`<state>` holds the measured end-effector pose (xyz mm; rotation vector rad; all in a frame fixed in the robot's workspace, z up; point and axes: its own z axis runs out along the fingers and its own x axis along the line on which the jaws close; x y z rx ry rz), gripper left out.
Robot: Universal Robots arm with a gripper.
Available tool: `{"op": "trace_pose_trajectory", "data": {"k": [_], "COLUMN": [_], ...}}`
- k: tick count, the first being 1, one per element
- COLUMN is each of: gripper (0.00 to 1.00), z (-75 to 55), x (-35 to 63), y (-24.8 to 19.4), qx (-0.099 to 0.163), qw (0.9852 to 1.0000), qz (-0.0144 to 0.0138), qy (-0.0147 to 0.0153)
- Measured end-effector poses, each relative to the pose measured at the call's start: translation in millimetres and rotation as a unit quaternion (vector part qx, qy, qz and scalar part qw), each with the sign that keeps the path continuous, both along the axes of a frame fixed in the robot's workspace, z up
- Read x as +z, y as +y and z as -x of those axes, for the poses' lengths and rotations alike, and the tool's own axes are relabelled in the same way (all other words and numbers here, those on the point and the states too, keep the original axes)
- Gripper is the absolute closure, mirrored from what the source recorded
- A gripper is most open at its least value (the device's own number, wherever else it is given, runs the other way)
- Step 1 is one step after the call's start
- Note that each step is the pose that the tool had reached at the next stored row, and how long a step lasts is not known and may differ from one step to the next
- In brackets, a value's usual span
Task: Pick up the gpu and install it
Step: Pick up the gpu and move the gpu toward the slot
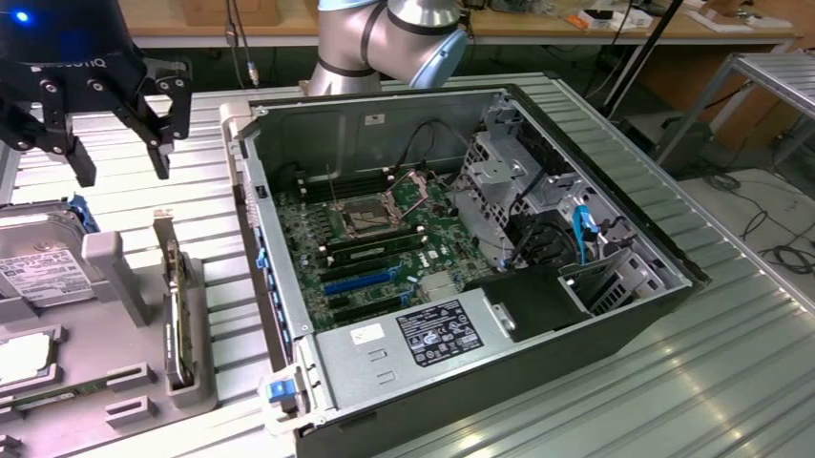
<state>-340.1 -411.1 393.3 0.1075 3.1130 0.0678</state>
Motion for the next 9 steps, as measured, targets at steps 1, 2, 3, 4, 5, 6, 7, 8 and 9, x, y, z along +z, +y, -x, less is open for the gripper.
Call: {"op": "trace_pose_trajectory", "data": {"k": [1, 2, 3, 4, 5, 6, 7, 8, 9], "gripper": [0.4, 0.4, 0.4, 0.4, 0.4, 0.4, 0.4, 0.4, 0.4], "z": [0.0, 0.0, 0.0, 0.0, 0.0, 0.0, 0.0, 0.0, 0.0], "x": [0.0, 0.0, 0.0, 0.0, -0.2, -0.5, -0.7, -0.8, -1.0], "y": [0.0, 0.0, 0.0, 0.0, 0.0, 0.0, 0.0, -0.1, -0.2], "qx": [0.0, 0.0, 0.0, 0.0, 0.0, 0.0, 0.0, 0.0, 0.0], "qw": [1.0, 1.0, 1.0, 1.0, 1.0, 1.0, 1.0, 1.0, 1.0], "qz": [0.0, 0.0, 0.0, 0.0, 0.0, 0.0, 0.0, 0.0, 0.0], "qy": [0.0, 0.0, 0.0, 0.0, 0.0001, 0.0001, 0.0, 0.0, 0.0]}}
